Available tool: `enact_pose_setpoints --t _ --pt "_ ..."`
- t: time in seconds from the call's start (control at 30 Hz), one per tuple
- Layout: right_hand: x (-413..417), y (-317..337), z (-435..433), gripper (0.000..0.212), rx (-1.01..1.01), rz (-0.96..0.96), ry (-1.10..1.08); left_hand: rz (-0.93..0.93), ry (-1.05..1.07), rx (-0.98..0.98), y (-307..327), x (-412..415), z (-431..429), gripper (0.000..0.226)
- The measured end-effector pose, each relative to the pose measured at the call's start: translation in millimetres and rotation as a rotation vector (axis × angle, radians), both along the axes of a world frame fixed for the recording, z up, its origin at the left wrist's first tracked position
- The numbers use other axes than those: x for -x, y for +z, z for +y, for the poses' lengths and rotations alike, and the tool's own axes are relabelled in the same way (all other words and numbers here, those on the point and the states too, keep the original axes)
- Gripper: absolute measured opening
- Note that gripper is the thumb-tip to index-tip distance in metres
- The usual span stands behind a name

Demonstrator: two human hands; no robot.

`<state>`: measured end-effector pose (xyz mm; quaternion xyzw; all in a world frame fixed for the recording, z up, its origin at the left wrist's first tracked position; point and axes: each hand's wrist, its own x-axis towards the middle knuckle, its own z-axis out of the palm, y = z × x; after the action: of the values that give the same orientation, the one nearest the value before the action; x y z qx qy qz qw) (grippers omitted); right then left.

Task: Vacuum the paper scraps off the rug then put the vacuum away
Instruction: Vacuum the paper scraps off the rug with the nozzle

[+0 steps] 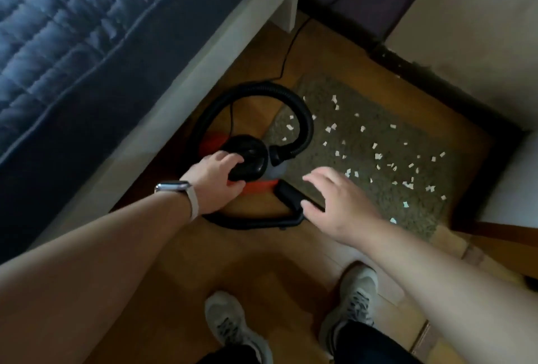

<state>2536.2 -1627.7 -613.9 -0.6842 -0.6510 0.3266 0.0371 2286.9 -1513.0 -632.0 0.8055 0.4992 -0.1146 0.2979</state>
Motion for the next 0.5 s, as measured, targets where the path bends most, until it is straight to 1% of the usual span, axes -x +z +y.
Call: enact_pose_setpoints --t 0.13,0.27,0.33,0.4,0.43,0.5 --pt "1.5 -76.7 8.2 0.052 -0.042 0.016 0.085 -0.055 0.037 -0.079 -73.5 0.6 5.5 0.057" --pt "5.0 -151.8 23.6 0.056 -0.086 -0.002 0.194 -0.063 -0.028 -0.280 -134.5 4.2 20.1 0.058" --pt "8.1 -185.4 27.1 0.055 -0.141 0.007 0.199 -0.102 -0.061 -0.389 -155.3 3.9 27.9 0.060" --pt "11.5 -217.2 28.4 0.054 -0.149 0.014 0.262 -0.127 -0.107 -0.494 -171.6 5.8 33.9 0.060" --pt "12.3 -231.5 29.1 0.055 -0.125 0.000 0.322 -0.134 -0.122 -0.516 -176.9 6.9 36.7 0.060" --pt "11.1 -257.4 29.8 0.061 -0.066 -0.051 0.415 -0.147 -0.097 -0.489 -183.4 7.8 42.3 0.060"
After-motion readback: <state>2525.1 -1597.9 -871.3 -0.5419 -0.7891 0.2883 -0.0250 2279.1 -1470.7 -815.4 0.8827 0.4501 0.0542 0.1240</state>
